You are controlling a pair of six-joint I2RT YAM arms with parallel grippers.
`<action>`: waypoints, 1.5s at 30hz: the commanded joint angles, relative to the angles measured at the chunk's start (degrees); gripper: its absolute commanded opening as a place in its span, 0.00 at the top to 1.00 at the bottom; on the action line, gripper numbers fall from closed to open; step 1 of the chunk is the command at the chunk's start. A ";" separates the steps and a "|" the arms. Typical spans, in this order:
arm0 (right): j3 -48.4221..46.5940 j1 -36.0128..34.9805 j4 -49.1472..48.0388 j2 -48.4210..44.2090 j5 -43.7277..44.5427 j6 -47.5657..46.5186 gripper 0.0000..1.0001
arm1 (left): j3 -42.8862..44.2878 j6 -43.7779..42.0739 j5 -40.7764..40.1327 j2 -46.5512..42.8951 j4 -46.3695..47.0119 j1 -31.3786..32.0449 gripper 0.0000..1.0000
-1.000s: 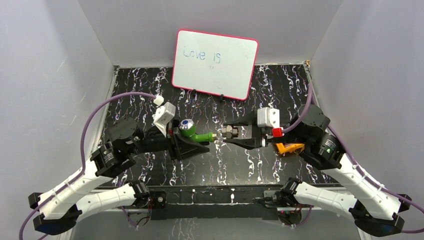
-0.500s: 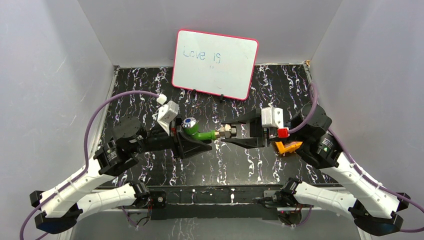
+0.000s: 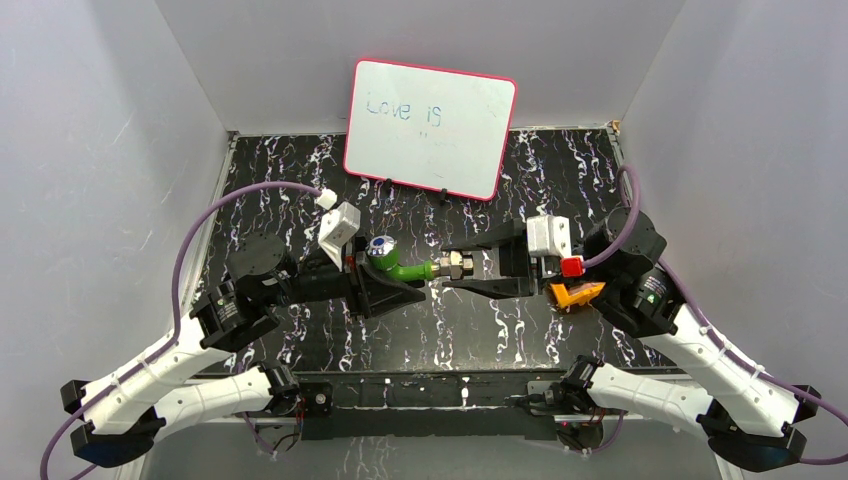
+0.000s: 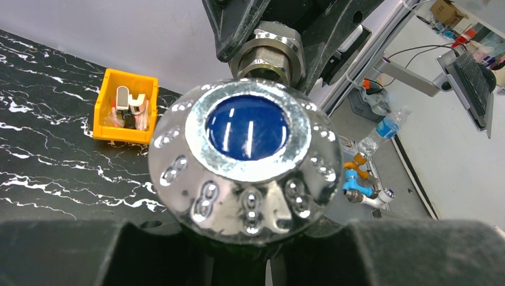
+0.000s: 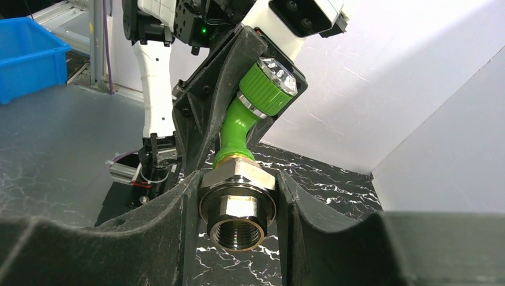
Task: Install the water faucets
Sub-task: Screw the water faucet onto the adaptor.
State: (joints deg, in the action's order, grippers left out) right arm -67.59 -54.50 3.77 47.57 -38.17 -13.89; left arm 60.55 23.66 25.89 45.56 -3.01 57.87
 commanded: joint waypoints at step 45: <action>0.71 -0.02 -5.30 0.11 -0.73 4.16 1.00 | 0.39 0.59 4.27 1.61 4.32 0.14 1.00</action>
State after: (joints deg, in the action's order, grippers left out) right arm -67.09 -54.33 3.60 47.99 -40.21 -11.75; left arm 60.55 24.10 27.73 46.11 -2.52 57.84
